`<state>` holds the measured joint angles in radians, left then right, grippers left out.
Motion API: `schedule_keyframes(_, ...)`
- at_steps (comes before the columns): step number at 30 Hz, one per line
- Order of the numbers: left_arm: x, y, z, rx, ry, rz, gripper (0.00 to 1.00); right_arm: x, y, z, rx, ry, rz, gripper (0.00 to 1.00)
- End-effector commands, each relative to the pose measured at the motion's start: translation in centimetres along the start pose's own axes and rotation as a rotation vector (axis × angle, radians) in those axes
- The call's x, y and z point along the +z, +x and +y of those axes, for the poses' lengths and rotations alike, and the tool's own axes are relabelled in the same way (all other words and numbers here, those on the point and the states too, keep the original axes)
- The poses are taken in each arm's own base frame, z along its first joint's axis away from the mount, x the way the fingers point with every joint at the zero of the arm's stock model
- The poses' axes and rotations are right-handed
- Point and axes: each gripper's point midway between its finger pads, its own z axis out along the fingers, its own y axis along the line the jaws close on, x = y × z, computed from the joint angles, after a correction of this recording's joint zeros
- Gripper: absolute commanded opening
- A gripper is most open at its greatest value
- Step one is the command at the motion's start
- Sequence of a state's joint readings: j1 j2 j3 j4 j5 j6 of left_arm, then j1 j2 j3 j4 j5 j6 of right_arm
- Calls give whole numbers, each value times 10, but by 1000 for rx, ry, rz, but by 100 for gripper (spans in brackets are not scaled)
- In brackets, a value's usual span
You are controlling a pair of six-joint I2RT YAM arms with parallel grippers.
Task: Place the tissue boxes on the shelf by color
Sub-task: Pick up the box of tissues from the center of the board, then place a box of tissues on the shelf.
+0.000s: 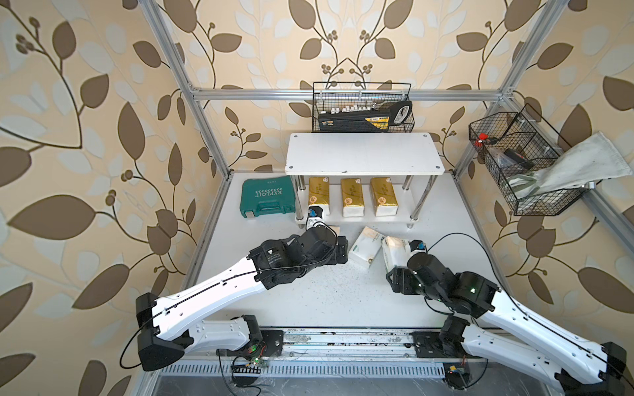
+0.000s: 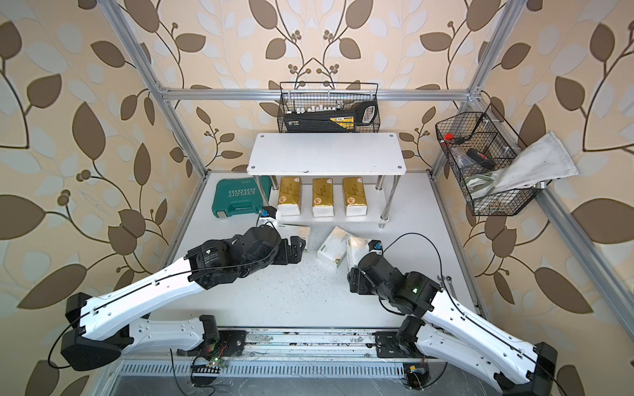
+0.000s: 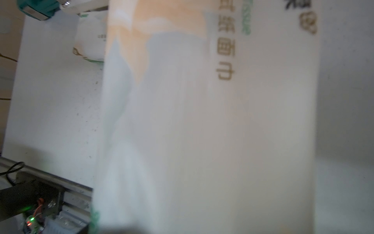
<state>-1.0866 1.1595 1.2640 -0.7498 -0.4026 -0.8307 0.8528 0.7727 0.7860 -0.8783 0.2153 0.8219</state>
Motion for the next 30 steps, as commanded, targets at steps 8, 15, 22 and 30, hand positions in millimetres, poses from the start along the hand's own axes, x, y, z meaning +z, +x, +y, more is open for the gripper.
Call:
schedule_keyframes(8,-27,-96,-28,90,52,-119,99,-88,-73,54,-187,-102,-98,78)
schedule_keyframes(15,-35,-149,-27,141,38,-160,99,-122,-158,89,-255,-97,-287,81)
schedule_keyframes(22,-34,-181,-36,159,45,-173,99,-128,-249,70,-158,-65,-347,81)
schedule_keyframes(30,-16,-183,-43,150,63,-132,99,-101,-304,45,-125,21,-314,81)
